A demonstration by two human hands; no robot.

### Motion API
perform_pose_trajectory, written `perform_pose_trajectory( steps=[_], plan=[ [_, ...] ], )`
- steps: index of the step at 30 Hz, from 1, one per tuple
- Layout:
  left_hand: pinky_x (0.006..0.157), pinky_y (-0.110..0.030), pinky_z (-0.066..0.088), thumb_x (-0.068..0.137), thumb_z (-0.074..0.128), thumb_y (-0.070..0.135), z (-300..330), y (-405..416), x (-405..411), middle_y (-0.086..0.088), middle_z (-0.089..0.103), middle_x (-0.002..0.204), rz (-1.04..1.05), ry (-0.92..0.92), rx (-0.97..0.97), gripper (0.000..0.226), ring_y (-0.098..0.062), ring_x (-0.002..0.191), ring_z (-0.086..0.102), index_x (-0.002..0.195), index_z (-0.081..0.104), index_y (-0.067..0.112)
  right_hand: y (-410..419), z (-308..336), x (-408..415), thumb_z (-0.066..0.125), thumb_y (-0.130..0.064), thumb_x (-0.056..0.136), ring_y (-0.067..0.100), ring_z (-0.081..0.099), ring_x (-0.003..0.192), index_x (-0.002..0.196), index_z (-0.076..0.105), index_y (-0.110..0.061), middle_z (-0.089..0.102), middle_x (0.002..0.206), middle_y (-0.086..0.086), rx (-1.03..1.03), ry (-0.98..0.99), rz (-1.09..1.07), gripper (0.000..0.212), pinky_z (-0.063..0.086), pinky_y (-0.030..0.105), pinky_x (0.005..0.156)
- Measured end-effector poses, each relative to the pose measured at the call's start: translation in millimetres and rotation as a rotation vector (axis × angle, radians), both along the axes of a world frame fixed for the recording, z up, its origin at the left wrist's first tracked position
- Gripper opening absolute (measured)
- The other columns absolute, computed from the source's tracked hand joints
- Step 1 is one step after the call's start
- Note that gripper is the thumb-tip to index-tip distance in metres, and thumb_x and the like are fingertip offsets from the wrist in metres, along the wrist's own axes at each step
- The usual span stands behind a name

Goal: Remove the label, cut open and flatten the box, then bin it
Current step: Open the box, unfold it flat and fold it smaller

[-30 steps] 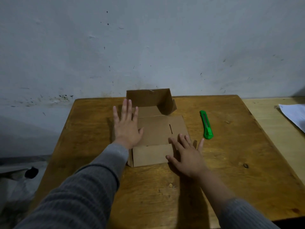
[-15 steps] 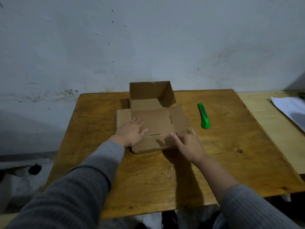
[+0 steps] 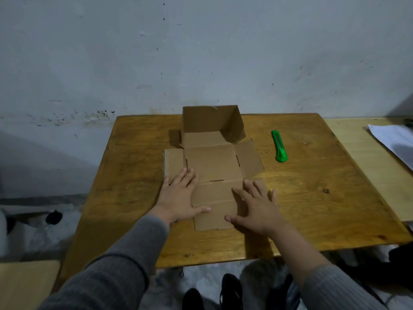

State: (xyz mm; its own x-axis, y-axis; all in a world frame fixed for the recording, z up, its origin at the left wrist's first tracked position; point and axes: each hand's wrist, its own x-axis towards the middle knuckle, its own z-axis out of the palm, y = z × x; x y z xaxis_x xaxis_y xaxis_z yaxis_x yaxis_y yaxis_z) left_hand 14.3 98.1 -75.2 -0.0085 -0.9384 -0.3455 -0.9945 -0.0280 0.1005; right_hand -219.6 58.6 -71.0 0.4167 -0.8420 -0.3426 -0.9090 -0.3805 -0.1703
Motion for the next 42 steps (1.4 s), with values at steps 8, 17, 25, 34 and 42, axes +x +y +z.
perform_pose_trajectory(
  steps=[8, 17, 25, 34, 42],
  plan=[
    [0.117, -0.055, -0.006, 0.094, 0.013, 0.066, 13.9, 17.3, -22.3, -0.002, -0.002, 0.163, 0.075, -0.176, -0.213, 0.076, -0.018, 0.149, -0.012, 0.154, 0.013, 0.018, -2.3, 5.0, 31.6, 0.024, -0.092, 0.066, 0.028, -0.025, 0.144, 0.150, 0.007, -0.034, -0.013, 0.160, 0.008, -0.177, 0.140, 0.187, 0.103, -0.023, 0.064, 0.106],
    [0.113, -0.060, -0.014, 0.099, 0.013, 0.055, 4.1, 3.6, -51.5, -0.014, -0.017, 0.160, 0.170, -0.317, -0.011, 0.072, -0.028, 0.146, -0.022, 0.153, -0.010, 0.012, -12.9, -8.8, 35.4, 0.014, -0.096, 0.059, 0.036, -0.024, 0.143, 0.146, -0.016, -0.044, -0.026, 0.157, 0.002, -0.002, 0.210, 0.135, 0.106, -0.013, 0.067, 0.108],
    [0.103, -0.067, -0.022, 0.082, 0.000, 0.080, -0.1, 29.6, -22.8, -0.021, -0.024, 0.156, 0.437, -0.361, -0.076, 0.092, -0.038, 0.142, -0.029, 0.150, -0.019, 0.021, -9.4, -8.8, 29.9, 0.012, -0.098, 0.057, 0.034, -0.025, 0.143, 0.145, -0.016, -0.045, -0.027, 0.157, 0.000, 0.022, 0.172, 0.155, 0.107, -0.013, 0.067, 0.108],
    [0.109, -0.068, -0.014, 0.086, 0.000, 0.073, -15.3, 39.8, -8.0, -0.013, -0.031, 0.156, 0.498, -0.111, 0.022, 0.080, -0.034, 0.143, -0.028, 0.147, -0.026, 0.029, -3.3, -20.0, 22.4, 0.011, -0.095, 0.061, 0.030, -0.029, 0.142, 0.145, -0.015, -0.046, -0.027, 0.157, -0.003, -0.016, 0.065, 0.131, 0.101, -0.018, 0.062, 0.109],
    [0.108, -0.062, -0.019, 0.071, 0.018, 0.092, 17.2, 2.2, 1.9, -0.006, -0.030, 0.156, 0.504, -0.105, 0.036, 0.114, -0.031, 0.145, -0.024, 0.147, -0.028, 0.021, -48.5, 19.4, 29.1, 0.048, -0.040, 0.095, 0.024, 0.015, 0.146, 0.148, 0.018, -0.036, 0.021, 0.158, 0.003, -0.391, -0.395, -0.148, 0.061, 0.015, 0.050, 0.119]
  ],
)
